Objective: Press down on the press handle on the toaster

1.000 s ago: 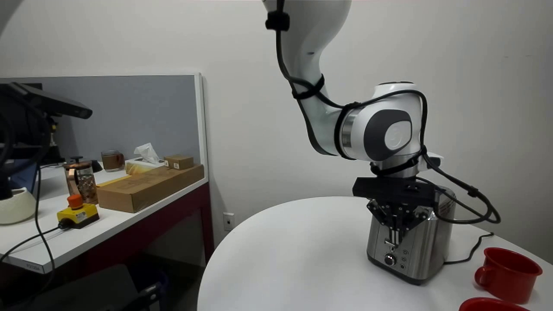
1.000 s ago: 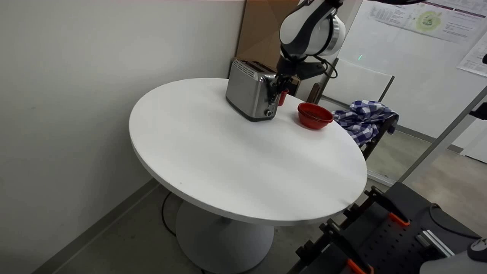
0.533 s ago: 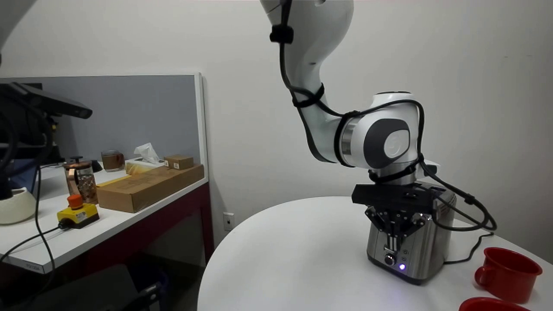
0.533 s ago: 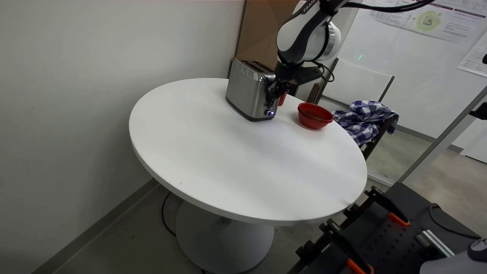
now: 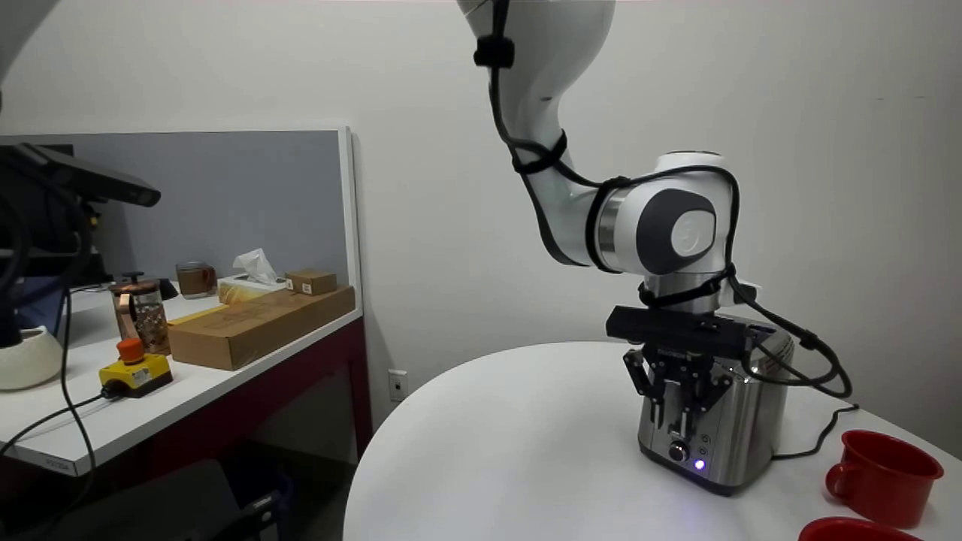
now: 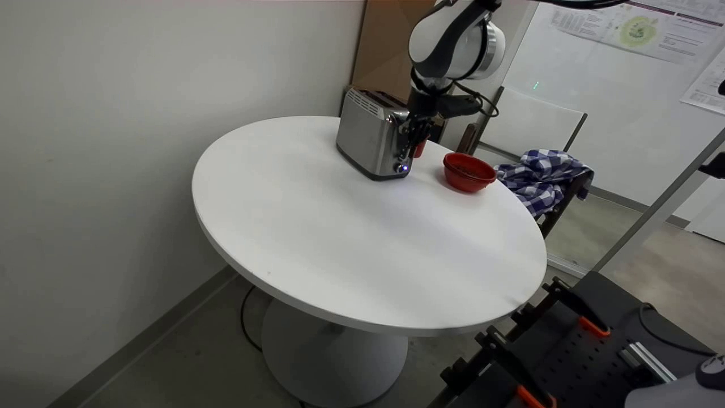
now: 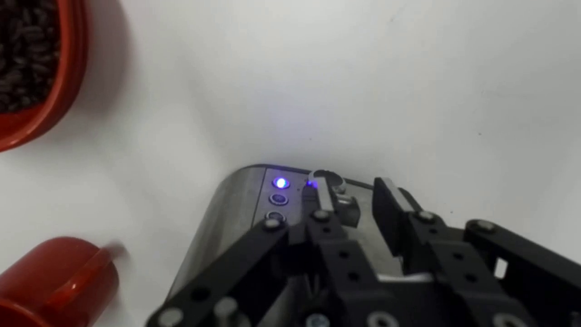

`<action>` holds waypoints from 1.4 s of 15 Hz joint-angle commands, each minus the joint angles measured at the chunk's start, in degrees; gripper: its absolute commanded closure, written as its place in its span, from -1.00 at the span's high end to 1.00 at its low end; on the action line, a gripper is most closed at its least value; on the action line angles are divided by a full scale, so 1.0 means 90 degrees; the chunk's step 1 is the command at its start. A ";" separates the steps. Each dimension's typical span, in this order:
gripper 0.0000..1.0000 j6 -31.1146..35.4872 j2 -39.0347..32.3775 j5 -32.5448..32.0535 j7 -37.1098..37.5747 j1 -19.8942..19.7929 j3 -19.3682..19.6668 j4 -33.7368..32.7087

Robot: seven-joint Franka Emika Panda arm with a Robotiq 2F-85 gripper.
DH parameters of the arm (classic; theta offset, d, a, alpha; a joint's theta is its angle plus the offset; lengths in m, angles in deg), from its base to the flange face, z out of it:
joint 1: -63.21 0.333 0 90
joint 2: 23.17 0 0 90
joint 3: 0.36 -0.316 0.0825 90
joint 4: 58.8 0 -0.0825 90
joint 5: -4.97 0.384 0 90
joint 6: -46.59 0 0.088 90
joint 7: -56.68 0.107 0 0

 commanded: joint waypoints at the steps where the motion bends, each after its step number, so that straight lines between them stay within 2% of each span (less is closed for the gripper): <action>1: 0.27 -0.1345 0.0392 0.0453 -0.0229 -0.0262 -0.0270 -0.0189; 6: 0.97 -0.3247 0.1135 0.0736 -0.0211 -0.0220 -0.0154 -0.0154; 10: 1.00 -0.4238 0.1766 0.0626 -0.0201 -0.0097 -0.0066 0.0011; 16: 1.00 -0.3162 0.3113 -0.0582 0.0230 0.0377 0.0097 0.1247; 18: 1.00 -0.3002 0.3547 -0.0677 0.0505 0.0476 0.0090 0.1608; 19: 1.00 -0.3260 0.2931 -0.0459 0.0230 0.0406 0.0100 0.0992; 21: 1.00 -0.3262 0.3106 -0.0470 0.0268 0.0457 0.0098 0.1109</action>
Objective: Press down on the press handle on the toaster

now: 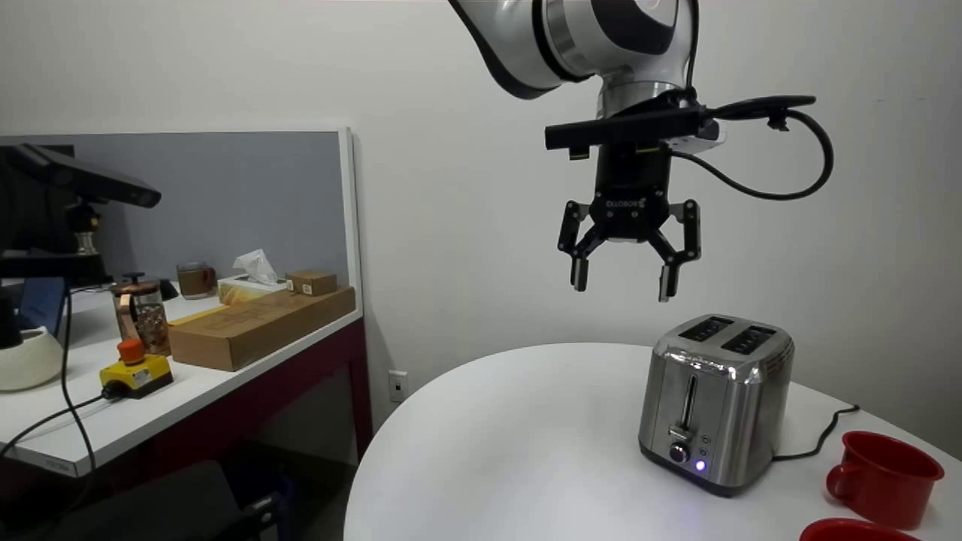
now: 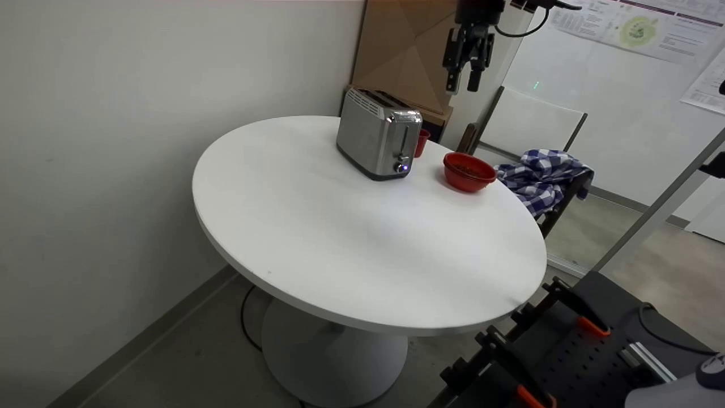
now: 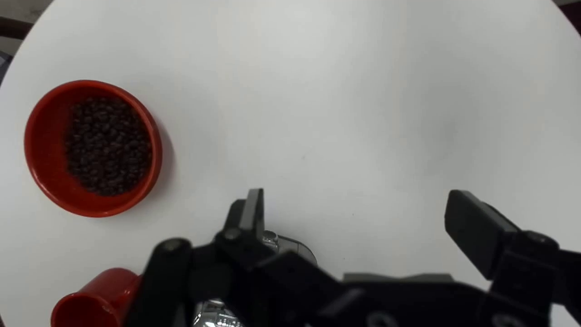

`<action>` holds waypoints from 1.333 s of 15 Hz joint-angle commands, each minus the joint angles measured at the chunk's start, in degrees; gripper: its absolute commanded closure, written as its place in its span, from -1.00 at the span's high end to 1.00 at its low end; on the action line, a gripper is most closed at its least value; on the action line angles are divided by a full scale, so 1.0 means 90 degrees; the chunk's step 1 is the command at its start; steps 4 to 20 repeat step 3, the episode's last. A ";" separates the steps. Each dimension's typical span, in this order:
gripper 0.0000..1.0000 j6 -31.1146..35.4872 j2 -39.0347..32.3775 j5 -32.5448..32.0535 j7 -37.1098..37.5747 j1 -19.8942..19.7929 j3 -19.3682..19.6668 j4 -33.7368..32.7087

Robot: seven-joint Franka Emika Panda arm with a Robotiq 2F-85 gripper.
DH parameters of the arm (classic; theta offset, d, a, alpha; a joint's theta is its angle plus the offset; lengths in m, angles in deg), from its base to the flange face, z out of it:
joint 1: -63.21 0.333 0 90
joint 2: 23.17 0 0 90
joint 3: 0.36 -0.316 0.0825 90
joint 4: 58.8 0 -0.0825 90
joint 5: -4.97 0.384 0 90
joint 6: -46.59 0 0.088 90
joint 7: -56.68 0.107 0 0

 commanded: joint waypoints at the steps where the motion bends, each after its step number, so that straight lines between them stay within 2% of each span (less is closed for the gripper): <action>1: 1.00 -0.0008 -0.0022 0.0020 -0.0014 0.0104 0.0111 -0.0014; 20: 1.00 -0.0004 -0.0109 0.0020 -0.0014 0.0091 0.0134 -0.0032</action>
